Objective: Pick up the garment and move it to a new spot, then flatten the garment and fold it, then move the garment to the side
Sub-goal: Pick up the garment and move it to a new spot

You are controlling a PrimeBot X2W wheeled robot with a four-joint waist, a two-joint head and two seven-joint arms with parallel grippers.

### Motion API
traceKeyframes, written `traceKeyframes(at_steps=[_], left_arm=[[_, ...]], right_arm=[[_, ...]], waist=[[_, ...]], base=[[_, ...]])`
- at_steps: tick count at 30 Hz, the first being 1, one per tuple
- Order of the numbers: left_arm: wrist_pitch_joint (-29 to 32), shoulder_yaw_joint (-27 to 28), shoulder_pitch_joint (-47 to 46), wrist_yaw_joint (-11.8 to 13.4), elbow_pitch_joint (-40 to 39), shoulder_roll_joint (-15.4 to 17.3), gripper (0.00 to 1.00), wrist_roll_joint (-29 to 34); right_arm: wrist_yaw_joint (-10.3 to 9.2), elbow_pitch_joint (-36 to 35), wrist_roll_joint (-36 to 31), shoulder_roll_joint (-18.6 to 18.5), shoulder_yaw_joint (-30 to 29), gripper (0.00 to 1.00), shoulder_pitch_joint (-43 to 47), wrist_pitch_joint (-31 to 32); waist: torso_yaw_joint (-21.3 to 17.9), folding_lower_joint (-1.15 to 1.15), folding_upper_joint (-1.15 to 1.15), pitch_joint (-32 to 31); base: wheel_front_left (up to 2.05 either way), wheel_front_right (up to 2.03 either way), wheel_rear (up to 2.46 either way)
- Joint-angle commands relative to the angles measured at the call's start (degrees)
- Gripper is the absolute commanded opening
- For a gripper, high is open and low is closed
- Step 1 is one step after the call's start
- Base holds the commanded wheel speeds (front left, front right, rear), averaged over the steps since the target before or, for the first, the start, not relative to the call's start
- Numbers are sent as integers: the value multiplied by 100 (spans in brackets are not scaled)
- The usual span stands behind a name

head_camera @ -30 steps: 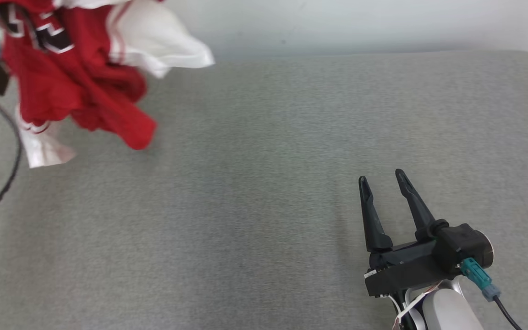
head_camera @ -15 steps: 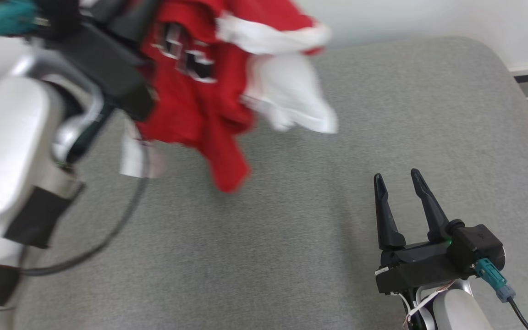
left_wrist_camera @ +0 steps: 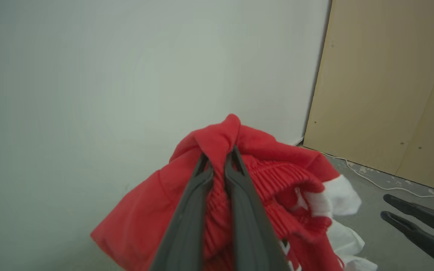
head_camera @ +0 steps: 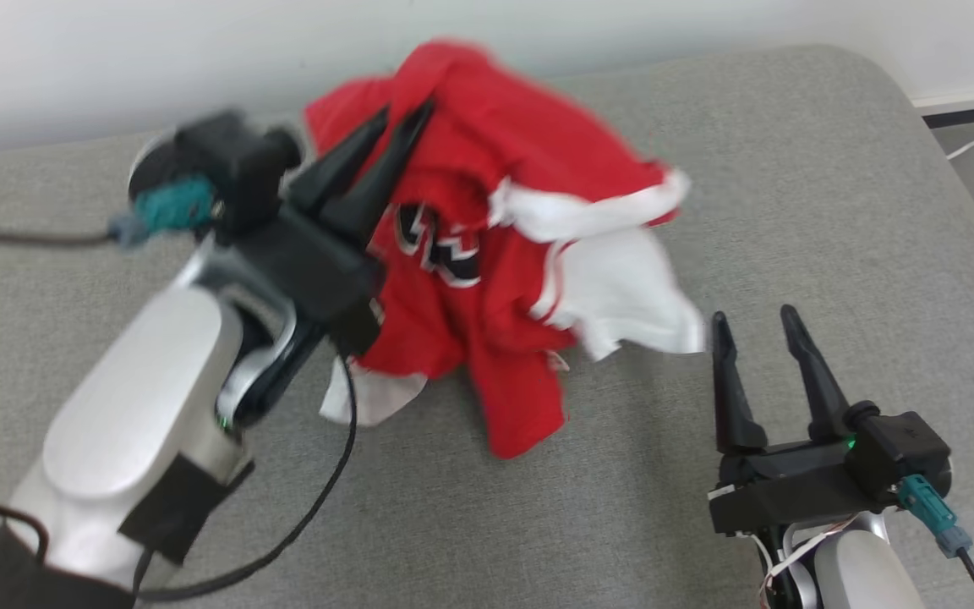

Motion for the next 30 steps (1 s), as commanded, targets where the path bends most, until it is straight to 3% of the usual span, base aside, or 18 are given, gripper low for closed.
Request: traceKeyframes(at_steps=[1,11,17,25,26,27,30], left_arm=[[-130,62,202,61,41,60,0,-36],[-1045,-12,1386,158,859,-129,0,-218],[-1458,-76,1640,69,1567,-374,0,-249],[-1639,-243,1540,4,2151,-540,0,243],[-1653,-259,1526,39,2176,-542,45,326],[-1656,-224,1532,58,2156,-571,100,391],[-1658,5,1661,111,1862,-636,100,587]], right_arm=[[-3,-14,-24,-7,-40,100,67,-4],[-3,55,-159,-8,-95,100,99,-4],[-4,117,-188,-8,-39,100,26,-4],[-4,206,-169,-8,-8,100,-6,-4],[-4,213,-167,-8,-5,100,-16,-4],[-4,221,-165,-8,-5,100,-19,-4],[-4,218,-150,-8,-19,100,-16,-4]], waist=[[51,0,0,7],[441,0,0,-48],[582,0,0,-59],[651,0,0,-125],[657,0,0,-136],[665,0,0,-146],[704,0,0,-156]], base=[[0,0,0],[0,0,0],[0,0,0],[0,0,0],[0,0,0],[0,0,0],[0,0,0]])
